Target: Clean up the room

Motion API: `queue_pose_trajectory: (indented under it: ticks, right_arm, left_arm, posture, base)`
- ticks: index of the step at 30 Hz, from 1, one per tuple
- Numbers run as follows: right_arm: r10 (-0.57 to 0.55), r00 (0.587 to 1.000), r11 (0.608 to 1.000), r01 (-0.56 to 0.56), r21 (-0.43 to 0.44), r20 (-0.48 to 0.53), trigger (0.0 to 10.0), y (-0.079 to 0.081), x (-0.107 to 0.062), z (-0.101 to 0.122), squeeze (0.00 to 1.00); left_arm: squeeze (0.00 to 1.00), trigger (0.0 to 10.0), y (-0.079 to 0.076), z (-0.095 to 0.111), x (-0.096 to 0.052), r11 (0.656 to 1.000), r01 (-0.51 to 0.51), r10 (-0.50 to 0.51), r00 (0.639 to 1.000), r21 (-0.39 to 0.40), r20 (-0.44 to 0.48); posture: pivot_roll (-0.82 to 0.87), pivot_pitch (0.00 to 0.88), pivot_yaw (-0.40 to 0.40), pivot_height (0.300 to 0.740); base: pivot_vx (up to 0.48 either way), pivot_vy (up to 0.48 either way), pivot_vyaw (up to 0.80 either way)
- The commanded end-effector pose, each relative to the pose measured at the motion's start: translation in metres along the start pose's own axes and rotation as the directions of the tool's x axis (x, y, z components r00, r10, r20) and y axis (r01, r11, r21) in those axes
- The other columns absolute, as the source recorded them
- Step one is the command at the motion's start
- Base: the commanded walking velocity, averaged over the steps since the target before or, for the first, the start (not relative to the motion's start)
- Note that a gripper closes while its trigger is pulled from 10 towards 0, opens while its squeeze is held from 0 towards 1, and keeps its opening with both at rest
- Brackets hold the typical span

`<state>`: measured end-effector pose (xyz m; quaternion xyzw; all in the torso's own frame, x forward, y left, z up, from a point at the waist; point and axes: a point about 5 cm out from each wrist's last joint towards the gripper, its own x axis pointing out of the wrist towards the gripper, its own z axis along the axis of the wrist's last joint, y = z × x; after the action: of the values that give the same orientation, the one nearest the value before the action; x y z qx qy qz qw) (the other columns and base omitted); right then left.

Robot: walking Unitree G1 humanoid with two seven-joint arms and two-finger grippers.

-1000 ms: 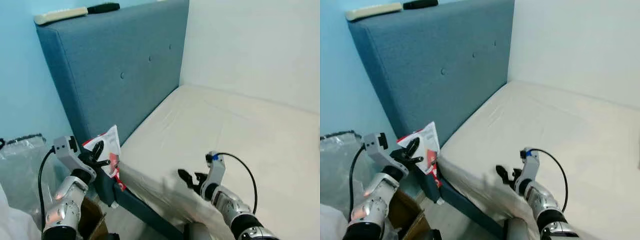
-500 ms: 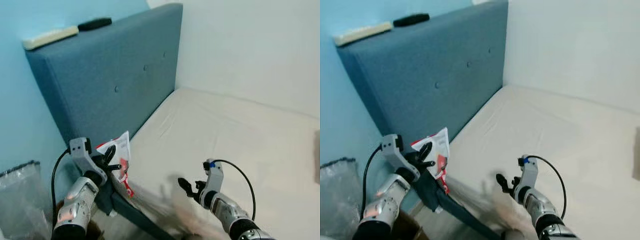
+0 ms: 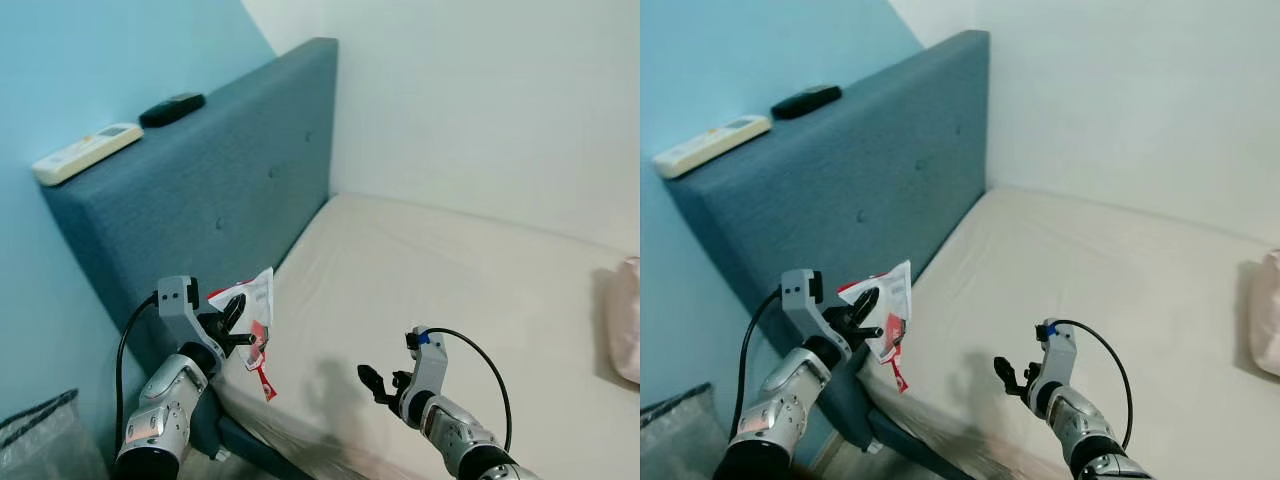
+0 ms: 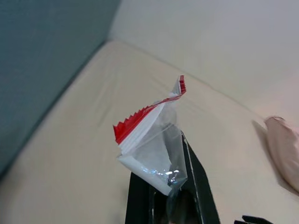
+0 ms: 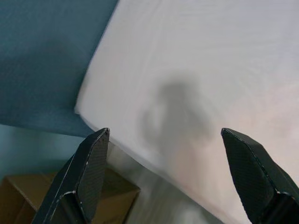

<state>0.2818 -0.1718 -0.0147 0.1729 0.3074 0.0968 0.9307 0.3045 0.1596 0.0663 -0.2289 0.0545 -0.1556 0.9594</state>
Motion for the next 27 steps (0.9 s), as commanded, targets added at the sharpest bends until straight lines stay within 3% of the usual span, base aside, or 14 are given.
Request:
queue_pose_trajectory:
  ticks: [1,12,18,27]
  right_arm:
    - [-0.013,1.000,1.000,0.013,0.005,-0.012,10.0,-0.002,-0.002,-0.006,0.00]
    - [-0.022,1.000,1.000,0.022,0.005,-0.016,10.0,-0.003,-0.002,-0.008,0.00]
    - [-0.078,0.997,0.996,0.078,-0.043,-0.013,10.0,-0.012,-0.007,-0.013,0.00]
    - [-0.117,0.991,0.991,0.112,-0.066,-0.070,10.0,-0.018,-0.012,-0.027,0.00]
  left_arm:
    - [0.00,10.0,0.002,-0.004,-0.001,1.000,-0.014,0.015,1.000,0.018,-0.015]
    - [0.00,10.0,0.004,-0.005,-0.002,0.998,-0.023,0.025,0.999,0.062,-0.024]
    - [0.00,10.0,0.005,-0.008,-0.002,0.993,-0.032,0.036,0.999,0.112,-0.036]
    - [0.00,10.0,0.018,-0.016,-0.009,0.980,-0.102,0.114,0.991,0.169,-0.063]
  posture:
    - [-0.02,0.000,-0.028,0.732]
    - [-0.02,0.000,-0.031,0.740]
    - [-0.02,0.000,-0.029,0.740]
    - [-0.02,0.000,-0.027,0.740]
  base:
    - [0.000,0.000,0.00]
    - [0.000,0.000,0.00]
    - [0.000,0.000,0.00]
    - [0.000,0.000,0.78]
